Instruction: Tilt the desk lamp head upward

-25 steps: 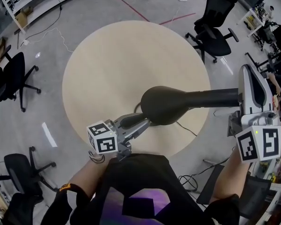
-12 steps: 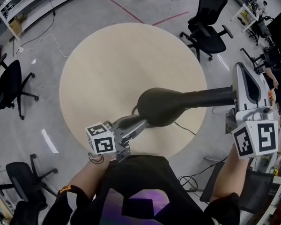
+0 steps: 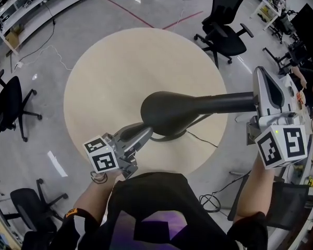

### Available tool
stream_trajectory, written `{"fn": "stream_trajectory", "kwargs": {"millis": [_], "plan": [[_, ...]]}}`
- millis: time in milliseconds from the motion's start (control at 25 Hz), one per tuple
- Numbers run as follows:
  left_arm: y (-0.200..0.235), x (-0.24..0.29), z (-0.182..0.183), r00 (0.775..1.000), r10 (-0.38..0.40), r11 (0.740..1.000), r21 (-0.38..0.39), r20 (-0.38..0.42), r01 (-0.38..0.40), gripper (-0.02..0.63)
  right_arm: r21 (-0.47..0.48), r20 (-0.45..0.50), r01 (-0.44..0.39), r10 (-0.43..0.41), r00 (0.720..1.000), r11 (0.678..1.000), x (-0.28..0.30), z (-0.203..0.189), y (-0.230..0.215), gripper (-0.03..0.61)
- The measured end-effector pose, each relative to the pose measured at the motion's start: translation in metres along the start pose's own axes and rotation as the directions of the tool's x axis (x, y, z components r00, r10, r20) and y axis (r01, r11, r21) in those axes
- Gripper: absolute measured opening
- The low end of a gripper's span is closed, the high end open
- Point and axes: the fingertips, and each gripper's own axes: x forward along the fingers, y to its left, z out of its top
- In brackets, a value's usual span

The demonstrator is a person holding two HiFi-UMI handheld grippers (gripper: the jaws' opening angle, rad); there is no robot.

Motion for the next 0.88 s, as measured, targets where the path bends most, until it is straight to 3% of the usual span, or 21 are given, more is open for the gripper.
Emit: {"fn": "stream_trajectory", "kwargs": {"millis": [440,880], "plan": [[-0.016,-0.009,0.048,0.997,0.023,0.993,0.116,0.07,-0.031,0.123,0.078,-0.014,0.034,-0.033,0.999,0.996,-0.011,-0.023,-0.014,0.009],[-0.06,-0.011,0.114,0.987,-0.016,0.957,0.289,0.158,-0.03,0.109,0.161,-0.07,0.092,-0.082,0.994,0.983,-0.021,-0.056,-0.019,0.009]]}}
